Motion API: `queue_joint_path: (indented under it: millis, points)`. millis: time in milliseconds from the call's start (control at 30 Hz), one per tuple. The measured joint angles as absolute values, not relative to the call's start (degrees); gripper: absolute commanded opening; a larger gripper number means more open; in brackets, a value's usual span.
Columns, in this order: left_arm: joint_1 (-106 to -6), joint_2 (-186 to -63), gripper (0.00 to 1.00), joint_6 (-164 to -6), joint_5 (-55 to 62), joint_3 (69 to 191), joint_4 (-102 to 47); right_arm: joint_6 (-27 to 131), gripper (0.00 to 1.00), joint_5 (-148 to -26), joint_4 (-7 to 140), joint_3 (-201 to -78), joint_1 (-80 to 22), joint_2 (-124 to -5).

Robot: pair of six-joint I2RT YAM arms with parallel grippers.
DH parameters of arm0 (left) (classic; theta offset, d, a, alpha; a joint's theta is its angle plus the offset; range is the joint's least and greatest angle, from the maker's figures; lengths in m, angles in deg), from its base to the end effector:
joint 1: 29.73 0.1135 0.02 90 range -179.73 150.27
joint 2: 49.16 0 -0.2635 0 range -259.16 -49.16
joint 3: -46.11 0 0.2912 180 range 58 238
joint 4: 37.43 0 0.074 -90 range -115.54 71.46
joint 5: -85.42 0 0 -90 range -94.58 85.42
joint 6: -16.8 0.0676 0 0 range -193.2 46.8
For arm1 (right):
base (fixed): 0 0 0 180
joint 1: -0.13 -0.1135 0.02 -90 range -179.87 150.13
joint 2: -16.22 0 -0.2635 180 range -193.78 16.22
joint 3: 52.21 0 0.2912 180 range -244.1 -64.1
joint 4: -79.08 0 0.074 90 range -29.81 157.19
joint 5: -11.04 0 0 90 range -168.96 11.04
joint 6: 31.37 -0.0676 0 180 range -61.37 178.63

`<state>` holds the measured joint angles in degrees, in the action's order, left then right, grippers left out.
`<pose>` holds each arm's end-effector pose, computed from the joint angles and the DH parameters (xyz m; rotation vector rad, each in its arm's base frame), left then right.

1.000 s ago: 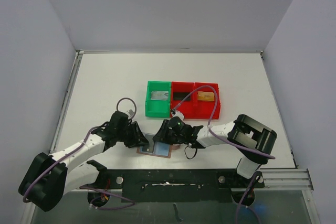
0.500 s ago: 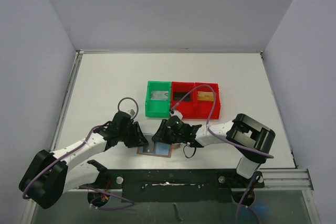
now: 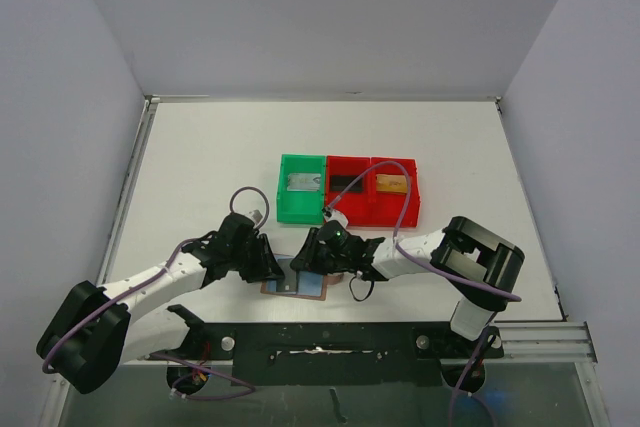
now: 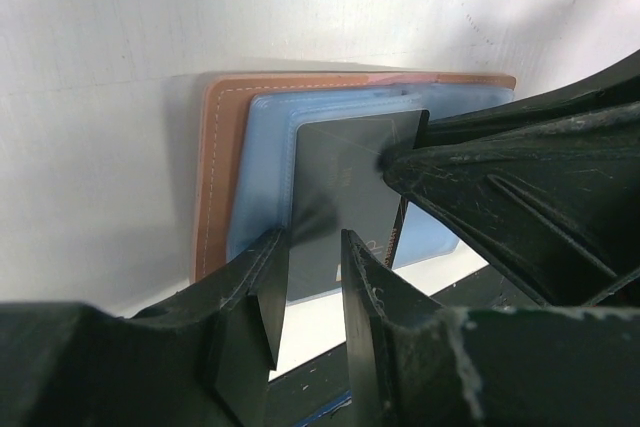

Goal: Take the credit cards out of the card holder

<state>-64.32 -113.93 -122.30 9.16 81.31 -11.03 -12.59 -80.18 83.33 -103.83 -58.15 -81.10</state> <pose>0.1877 -0.1490 0.0924 -0.2460 2.7335 -0.8061 0.1897 0.3096 0.0727 0.2800 2.5797 1.0702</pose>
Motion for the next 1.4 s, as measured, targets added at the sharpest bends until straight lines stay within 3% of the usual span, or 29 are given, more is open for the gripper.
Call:
queue_joint_path:
  millis: [600, 1100, 1400]
  points:
    - [-64.6, -114.0, 0.26, -122.3, 8.2, 81.6, -10.5, -14.0, 0.28, -81.8, 88.4, -99.1, -58.0, -78.9]
    - [-64.6, -114.3, 0.26, -122.1, 7.8, 82.0, -10.3, -15.0, 0.07, -85.0, 95.5, -95.8, -57.9, -78.9]
    - [-64.6, -114.3, 0.25, -122.1, 7.5, 82.1, -10.3, -16.1, 0.06, -86.8, 100.2, -93.0, -56.9, -78.9]
